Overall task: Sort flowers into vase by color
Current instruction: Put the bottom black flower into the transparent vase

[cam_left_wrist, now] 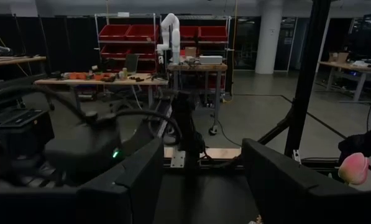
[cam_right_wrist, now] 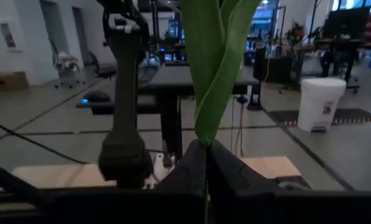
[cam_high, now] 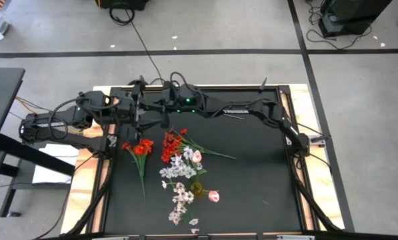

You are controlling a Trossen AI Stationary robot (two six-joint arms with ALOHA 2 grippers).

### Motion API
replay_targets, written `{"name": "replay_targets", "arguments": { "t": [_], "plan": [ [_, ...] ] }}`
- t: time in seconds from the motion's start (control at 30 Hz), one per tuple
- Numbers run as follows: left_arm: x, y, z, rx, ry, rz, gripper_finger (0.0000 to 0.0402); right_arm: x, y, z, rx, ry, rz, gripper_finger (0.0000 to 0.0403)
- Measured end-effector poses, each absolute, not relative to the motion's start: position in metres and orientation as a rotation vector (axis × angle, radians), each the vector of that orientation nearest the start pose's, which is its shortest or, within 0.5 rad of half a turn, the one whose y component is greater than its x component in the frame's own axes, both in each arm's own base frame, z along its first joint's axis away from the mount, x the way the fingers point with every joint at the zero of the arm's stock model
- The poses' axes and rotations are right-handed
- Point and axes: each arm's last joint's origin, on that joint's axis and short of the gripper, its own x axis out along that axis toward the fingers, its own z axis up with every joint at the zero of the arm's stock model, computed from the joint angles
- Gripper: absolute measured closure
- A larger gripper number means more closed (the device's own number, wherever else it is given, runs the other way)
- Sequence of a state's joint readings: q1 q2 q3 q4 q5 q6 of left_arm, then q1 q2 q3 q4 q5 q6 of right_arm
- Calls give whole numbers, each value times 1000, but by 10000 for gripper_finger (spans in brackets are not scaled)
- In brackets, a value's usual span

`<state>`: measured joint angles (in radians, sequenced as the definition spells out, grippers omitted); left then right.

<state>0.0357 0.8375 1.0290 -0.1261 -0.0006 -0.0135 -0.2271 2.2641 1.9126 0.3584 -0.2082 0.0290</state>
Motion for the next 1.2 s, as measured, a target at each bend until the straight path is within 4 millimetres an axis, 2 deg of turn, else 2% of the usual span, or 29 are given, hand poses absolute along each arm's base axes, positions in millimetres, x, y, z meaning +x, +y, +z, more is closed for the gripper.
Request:
{"name": "replay_targets", "arguments": {
  "t": [0.17, 0.5, 0.97, 1.2],
  "plan": [
    [169, 6, 412, -12, -66, 36, 180, 543, -119, 276, 12, -2, -9, 392],
    [169, 6, 412, -12, -66, 36, 180, 567, -135, 278, -17, -51, -12, 392],
    [169, 6, 412, -12, -66, 36, 180, 560, -167, 283, -29, -137, -103, 392],
    [169, 6, 412, -12, -66, 36, 180, 559, -169, 282, -26, -132, -102, 392]
  ]
}}
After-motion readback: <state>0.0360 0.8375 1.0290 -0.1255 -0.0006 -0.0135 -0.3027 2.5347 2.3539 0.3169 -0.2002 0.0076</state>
